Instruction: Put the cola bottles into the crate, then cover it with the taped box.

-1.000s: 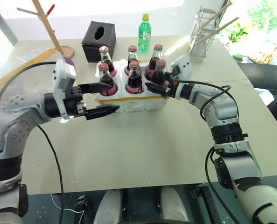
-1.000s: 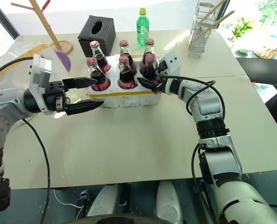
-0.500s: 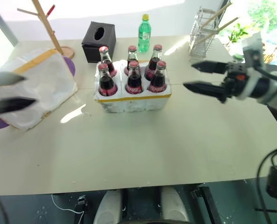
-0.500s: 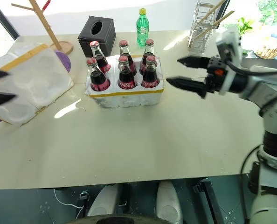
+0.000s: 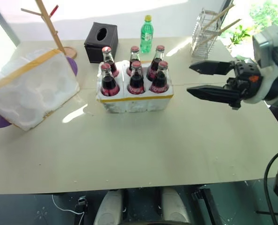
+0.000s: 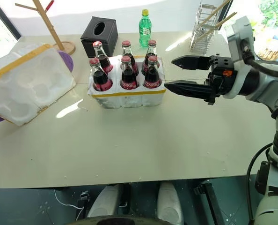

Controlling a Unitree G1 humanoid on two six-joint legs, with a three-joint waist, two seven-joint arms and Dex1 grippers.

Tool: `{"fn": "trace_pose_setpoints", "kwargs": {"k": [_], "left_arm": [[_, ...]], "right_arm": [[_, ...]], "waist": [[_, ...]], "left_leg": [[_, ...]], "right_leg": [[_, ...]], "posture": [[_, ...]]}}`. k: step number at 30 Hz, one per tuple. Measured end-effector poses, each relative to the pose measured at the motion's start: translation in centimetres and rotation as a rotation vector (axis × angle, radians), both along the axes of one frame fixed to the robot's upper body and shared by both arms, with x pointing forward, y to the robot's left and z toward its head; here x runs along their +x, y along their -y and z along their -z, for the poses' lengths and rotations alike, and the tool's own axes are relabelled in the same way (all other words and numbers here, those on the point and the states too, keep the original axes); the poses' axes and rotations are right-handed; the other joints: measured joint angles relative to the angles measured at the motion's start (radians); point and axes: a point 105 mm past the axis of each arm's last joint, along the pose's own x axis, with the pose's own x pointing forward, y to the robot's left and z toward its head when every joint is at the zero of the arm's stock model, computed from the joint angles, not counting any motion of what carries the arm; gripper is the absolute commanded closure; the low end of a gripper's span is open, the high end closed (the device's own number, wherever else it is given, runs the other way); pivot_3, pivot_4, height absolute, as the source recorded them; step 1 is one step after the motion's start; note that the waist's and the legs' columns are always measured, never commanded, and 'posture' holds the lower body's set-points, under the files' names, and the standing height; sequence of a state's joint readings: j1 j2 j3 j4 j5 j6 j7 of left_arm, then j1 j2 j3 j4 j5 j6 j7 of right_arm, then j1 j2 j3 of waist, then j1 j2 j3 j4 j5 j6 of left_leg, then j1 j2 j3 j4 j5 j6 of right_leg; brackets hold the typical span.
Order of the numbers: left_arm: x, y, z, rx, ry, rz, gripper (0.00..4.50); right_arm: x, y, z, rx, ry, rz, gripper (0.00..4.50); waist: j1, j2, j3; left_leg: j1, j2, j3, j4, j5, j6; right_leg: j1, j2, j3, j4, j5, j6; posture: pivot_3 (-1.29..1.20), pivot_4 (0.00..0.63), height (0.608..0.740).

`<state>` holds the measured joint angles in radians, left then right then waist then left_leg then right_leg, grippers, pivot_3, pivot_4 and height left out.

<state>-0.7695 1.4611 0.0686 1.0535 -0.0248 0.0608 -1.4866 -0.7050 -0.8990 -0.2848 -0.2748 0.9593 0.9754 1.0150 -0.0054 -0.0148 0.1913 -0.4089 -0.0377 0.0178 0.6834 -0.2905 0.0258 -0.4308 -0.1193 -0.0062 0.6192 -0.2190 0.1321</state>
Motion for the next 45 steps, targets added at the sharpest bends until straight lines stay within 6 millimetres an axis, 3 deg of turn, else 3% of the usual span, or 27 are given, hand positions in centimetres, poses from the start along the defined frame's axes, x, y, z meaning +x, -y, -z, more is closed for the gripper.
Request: {"fn": "trace_pose_setpoints", "kwargs": {"k": [4,13,16,22,27,30,32,36,41,45], "left_arm": [[1.6,0.0,2.5,0.039,-0.096,-0.022,0.0],[2.9,-0.1,5.1,0.086,-0.176,-0.07,0.0],[3.0,-0.1,5.3,0.086,-0.177,-0.064,0.89],[3.1,0.1,5.4,0.052,-0.167,-0.068,3.81],[3.7,0.1,5.6,0.041,-0.117,-0.082,3.81],[5.0,0.7,5.4,0.031,-0.031,-0.075,3.81],[7.0,1.3,4.0,0.011,0.119,-0.089,3.81],[9.8,4.0,-1.6,-0.026,0.42,0.001,3.81],[12.6,10.5,-7.6,0.108,0.706,0.248,3.81],[13.0,16.3,-11.7,0.343,0.927,0.38,3.81]], "right_arm": [[0.0,0.1,0.2,-0.001,-0.004,0.016,0.08],[-2.2,0.5,-0.5,-0.019,0.019,-0.011,0.08],[-2.4,0.4,-0.3,-0.029,0.018,-0.005,0.0],[-2.4,0.5,-0.5,-0.036,0.019,0.016,0.0],[-2.2,0.8,-0.3,-0.038,0.007,0.038,0.0],[-1.9,1.4,0.1,-0.046,-0.036,0.065,0.0],[-1.8,1.9,0.5,-0.057,-0.043,0.085,0.0],[-1.3,2.4,0.9,-0.07,-0.024,0.133,0.0],[-1.2,2.7,1.0,-0.068,-0.014,0.152,0.0],[-1.0,3.1,1.1,-0.063,-0.008,0.172,0.0]], "waist": [[-0.006,-0.005,0.0],[-0.008,-0.007,-0.001],[-0.008,-0.007,-0.001],[-0.003,-0.007,-0.001],[0.003,-0.006,-0.001],[0.016,-0.006,-0.001],[0.021,-0.011,-0.002],[0.017,-0.017,-0.003],[0.018,-0.017,-0.003],[0.015,-0.017,-0.003]], "left_leg": [[0.0,0.001,0.0,0.0,0.0,0.001],[0.0,0.004,0.001,0.001,-0.002,0.003],[0.001,0.004,0.002,0.001,-0.002,0.003],[0.001,0.004,0.002,0.002,-0.002,0.003],[0.001,0.003,0.002,0.002,-0.002,0.003],[0.001,0.003,0.002,0.003,-0.002,0.003],[0.0,0.003,0.0,0.003,-0.002,0.003],[-0.003,0.002,0.001,0.005,-0.003,0.004],[-0.002,0.0,0.004,0.006,-0.004,0.006],[-0.003,0.0,0.005,0.006,-0.004,0.006]], "right_leg": [[0.0,0.0,0.0,0.0,0.0,0.001],[-0.002,-0.001,0.0,0.0,0.0,0.001],[-0.002,-0.002,0.0,0.0,0.001,0.001],[-0.002,-0.004,0.0,0.0,0.001,0.001],[-0.002,-0.005,0.0,0.0,0.001,0.001],[-0.002,-0.005,0.0,0.0,0.001,0.001],[-0.003,-0.005,-0.001,0.0,0.001,0.002],[-0.003,-0.006,-0.002,0.0,0.003,0.004],[-0.003,-0.009,-0.002,0.0,0.004,0.005],[-0.003,-0.009,-0.002,-0.001,0.004,0.005]], "posture": [[0.0,0.15,0.74],[0.0,0.15,0.74],[0.0,0.15,0.74],[0.0,0.15,0.74],[0.0,0.15,0.74],[0.0,0.15,0.74],[0.0,0.15,0.74],[0.0,0.15,0.74],[0.0,0.15,0.74],[0.0,0.15,0.74]]}}
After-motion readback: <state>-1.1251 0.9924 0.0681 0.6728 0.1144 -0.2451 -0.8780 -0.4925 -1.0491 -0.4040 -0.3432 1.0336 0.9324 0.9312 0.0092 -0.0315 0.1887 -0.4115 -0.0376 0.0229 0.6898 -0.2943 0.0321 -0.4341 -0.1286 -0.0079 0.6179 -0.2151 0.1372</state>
